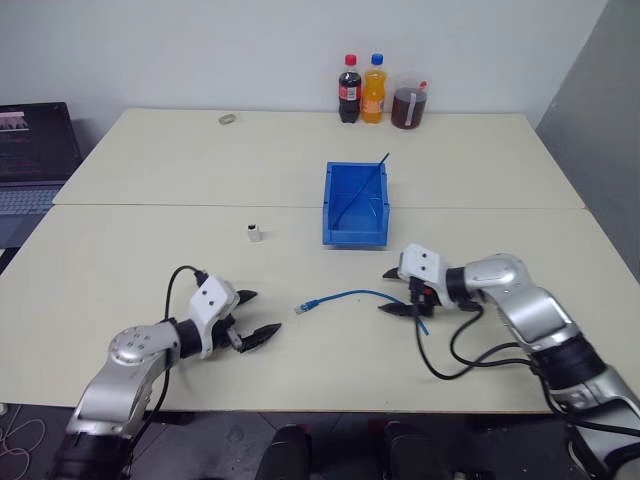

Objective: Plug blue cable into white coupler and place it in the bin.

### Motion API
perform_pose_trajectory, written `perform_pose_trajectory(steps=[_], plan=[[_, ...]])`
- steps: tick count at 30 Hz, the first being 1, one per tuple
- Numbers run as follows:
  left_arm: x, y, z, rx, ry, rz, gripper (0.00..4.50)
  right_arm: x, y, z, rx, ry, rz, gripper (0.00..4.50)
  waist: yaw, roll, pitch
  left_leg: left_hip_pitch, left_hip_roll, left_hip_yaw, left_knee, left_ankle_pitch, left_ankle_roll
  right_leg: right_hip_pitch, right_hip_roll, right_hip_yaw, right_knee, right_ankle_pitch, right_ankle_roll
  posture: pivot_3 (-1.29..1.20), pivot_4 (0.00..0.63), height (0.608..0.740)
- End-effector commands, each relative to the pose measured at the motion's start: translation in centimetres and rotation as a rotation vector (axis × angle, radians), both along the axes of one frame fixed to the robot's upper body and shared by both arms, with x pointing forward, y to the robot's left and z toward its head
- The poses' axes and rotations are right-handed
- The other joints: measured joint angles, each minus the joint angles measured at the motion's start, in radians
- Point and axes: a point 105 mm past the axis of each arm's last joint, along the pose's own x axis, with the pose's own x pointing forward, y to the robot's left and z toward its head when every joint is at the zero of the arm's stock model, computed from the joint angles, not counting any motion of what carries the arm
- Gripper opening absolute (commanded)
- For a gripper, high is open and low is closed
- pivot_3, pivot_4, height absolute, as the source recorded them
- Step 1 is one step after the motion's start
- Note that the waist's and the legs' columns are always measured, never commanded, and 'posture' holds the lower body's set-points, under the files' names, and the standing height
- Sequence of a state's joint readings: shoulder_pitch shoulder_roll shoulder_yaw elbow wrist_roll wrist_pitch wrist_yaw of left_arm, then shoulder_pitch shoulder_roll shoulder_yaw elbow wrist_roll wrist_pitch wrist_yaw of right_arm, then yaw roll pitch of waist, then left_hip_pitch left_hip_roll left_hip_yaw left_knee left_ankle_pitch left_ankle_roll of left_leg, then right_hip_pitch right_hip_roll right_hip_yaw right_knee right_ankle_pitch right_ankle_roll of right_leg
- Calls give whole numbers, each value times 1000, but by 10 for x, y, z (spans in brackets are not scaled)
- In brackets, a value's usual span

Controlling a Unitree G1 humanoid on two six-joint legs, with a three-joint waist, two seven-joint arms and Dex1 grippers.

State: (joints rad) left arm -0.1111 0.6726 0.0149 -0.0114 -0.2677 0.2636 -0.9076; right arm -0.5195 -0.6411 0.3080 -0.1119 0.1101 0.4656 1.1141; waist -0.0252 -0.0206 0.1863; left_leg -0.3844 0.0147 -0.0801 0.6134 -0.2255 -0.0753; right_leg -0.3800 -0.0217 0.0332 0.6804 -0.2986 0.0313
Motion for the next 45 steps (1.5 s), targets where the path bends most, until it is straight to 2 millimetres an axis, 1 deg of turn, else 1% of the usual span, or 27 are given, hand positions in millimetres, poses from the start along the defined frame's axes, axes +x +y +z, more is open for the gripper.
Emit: perform_pose_trajectory(steps=[1, 5, 9, 10, 11, 12, 15, 16, 18, 19, 22, 25, 29, 33, 37, 39, 42, 45], plan=[[6, -13, -8, 15, 28, -63, 4500, -15, 4, 21, 68, -15, 15, 3338, -2, 0, 0, 0, 0, 0, 0, 0, 0, 0, 0, 0, 0, 0, 0, 0, 150, 740], [7, -26, -15, 26, 54, -121, 4500, -20, 2, 21, 83, -20, -26, 3338, -3, 0, 0, 1, 0, 0, 0, 0, 0, 0, 0, 1, 0, 0, 0, 0, 150, 740], [3, -37, -20, 30, 87, -173, 4500, -24, 1, 21, 92, -21, -54, 3338, -1, 0, 0, 1, -1, 0, 0, 0, 0, 1, 0, 0, 0, 0, 1, 0, 150, 740], [2, -38, -22, 35, 95, -186, 4141, -24, 0, 21, 92, -23, -58, 3389, -1, 0, 0, 1, -1, 0, 0, 0, 0, 1, 0, 1, 0, 0, 1, 0, 150, 740], [1, -39, -23, 38, 100, -194, 4046, -25, 0, 21, 93, -24, -62, 3389, -1, 0, 0, 1, -1, 0, 0, 0, 0, 1, 0, 1, 0, 0, 1, 0, 150, 740], [-1, -40, -25, 49, 105, -204, 3765, -25, 0, 22, 93, -27, -65, 3389, -1, 0, 0, 1, -1, 0, 1, 0, 0, 1, -1, 1, 0, 0, 1, 0, 150, 740], [-6, -44, -29, 58, 123, -230, 3123, -25, -1, 23, 95, -32, -75, 3389, -1, 0, 0, 1, -1, 0, 1, 0, 0, 1, -1, 1, 0, 0, 1, 0, 150, 740], [-5, -42, -29, 55, 123, -222, 2962, -25, -1, 23, 96, -32, -76, 3389, -1, 0, 0, 1, -1, 0, 0, 0, 0, 1, -1, 1, 0, 0, 1, 0, 150, 740], [-5, -40, -28, 56, 119, -209, 2499, -25, -2, 23, 96, -32, -78, 3389, -2, 0, 0, 1, -1, 0, 1, 0, 0, 1, -1, 1, 0, 0, 1, 0, 150, 740], [-4, -35, -28, 65, 117, -192, 2299, -25, -2, 23, 95, -31, -78, 3389, -2, 0, 0, 1, -1, 0, 0, 0, 0, 1, 0, 1, 0, 0, 1, 0, 150, 740], [-5, -23, -30, 74, 123, -151, 2299, -26, -4, 23, 95, -29, -80, 3389, -4, 0, 0, 1, -1, 0, 0, 0, 0, 1, 0, 1, 0, 0, 1, 0, 150, 740], [-8, -16, -32, 80, 130, -136, 2299, -26, -4, 24, 99, -27, -78, 3389, -8, 0, -1, 1, 0, 1, 0, 0, 0, 1, 0, 1, 0, 0, 1, 0, 150, 740], [-12, -14, -31, 76, 132, -143, 2901, -27, -4, 25, 98, -23, -70, 3389, -14, 1, -1, 3, 1, 1, 0, 0, 0, 1, 1, 2, 0, 0, 1, 0, 150, 740], [-16, -23, -21, -31, 163, -155, 3742, -31, -5, 25, 100, -4, -56, 3389, -14, 1, -1, 2, 1, 2, 0, 0, 0, 1, 1, 3, 0, 0, 1, 0, 150, 740], [-11, -29, -25, -13, 157, -142, 4488, -35, -4, 26, 98, 8, -40, 3389, -9, 1, -1, 2, 1, 2, 0, 0, 0, 1, 1, 3, 0, 0, 1, 0, 150, 740], [-9, -31, -27, -1, 154, -142, 4488, -36, -3, 26, 100, 8, -39, 3389, -7, 1, -1, 2, 1, 2, 0, 0, 0, 1, 1, 2, 0, 0, 2, 0, 150, 740], [-4, -35, -37, 45, 152, -140, 4488, -37, -1, 27, 103, 1, -29, 3389, -2, 1, -1, 3, 1, 1, 0, 0, 0, 2, 1, 2, 0, -1, 7, 0, 150, 740], [1, -40, -40, 49, 144, -127, 4488, -38, 0, 28, 102, -2, -28, 3389, 3, 2, -2, 4, -1, 1, 2, 0, 0, 4, 0, 1, 0, -1, 8, 0, 150, 740]])
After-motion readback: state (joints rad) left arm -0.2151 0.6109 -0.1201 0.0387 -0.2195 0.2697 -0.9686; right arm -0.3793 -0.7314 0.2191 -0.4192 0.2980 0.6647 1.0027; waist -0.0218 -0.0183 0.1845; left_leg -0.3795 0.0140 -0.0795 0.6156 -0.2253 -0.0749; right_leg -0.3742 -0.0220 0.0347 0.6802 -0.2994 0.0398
